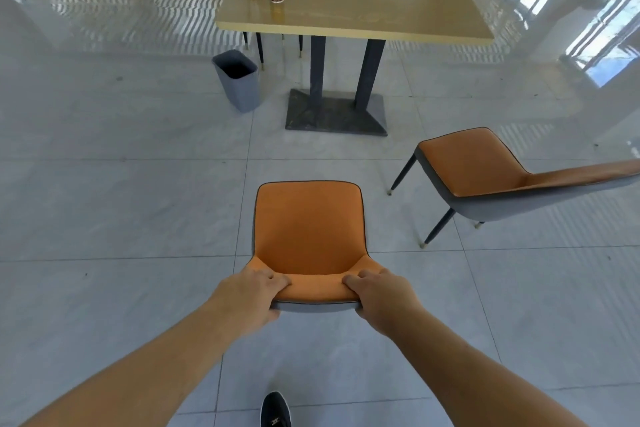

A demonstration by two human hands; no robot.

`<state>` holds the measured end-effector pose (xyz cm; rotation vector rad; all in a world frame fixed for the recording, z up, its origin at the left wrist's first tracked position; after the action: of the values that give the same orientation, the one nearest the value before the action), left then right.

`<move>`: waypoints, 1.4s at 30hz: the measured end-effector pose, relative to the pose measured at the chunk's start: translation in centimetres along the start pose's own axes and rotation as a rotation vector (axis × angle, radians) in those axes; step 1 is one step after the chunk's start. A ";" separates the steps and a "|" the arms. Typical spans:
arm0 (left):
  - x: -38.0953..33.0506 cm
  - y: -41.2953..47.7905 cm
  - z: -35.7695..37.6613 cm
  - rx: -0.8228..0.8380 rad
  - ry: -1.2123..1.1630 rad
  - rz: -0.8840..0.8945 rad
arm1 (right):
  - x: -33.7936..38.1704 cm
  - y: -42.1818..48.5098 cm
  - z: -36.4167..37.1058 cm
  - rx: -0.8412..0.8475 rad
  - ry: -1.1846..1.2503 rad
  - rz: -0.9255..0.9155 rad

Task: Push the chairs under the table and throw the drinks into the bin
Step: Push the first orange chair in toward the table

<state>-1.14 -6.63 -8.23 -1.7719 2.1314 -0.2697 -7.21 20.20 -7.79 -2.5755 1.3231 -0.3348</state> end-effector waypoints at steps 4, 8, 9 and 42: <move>3.6 3.1 -1.6 0.002 -0.006 0.012 | 0.2 4.2 -1.1 0.005 0.008 0.021; 6.6 6.6 -3.2 0.014 0.008 0.017 | -0.2 8.4 -2.1 0.008 0.021 0.025; 7.1 7.5 -3.6 0.014 0.009 0.016 | -0.5 9.4 -2.5 0.008 0.027 0.026; 24.1 38.3 -19.6 0.014 0.036 0.029 | -10.3 43.5 -15.8 0.002 0.033 0.031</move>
<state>-47.22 -24.20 -7.79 -1.7392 2.1732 -0.3112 -51.18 2.44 -6.96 -2.5560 1.3714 -0.3737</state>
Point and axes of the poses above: each hand's wrist, its own y-axis towards the middle knuckle, its own z-axis out of the palm, x = y × z, the point moved 1 cm from there along y, towards the middle knuckle, and after that the axes turned 3 degrees about -x, right-handed, at the moved point
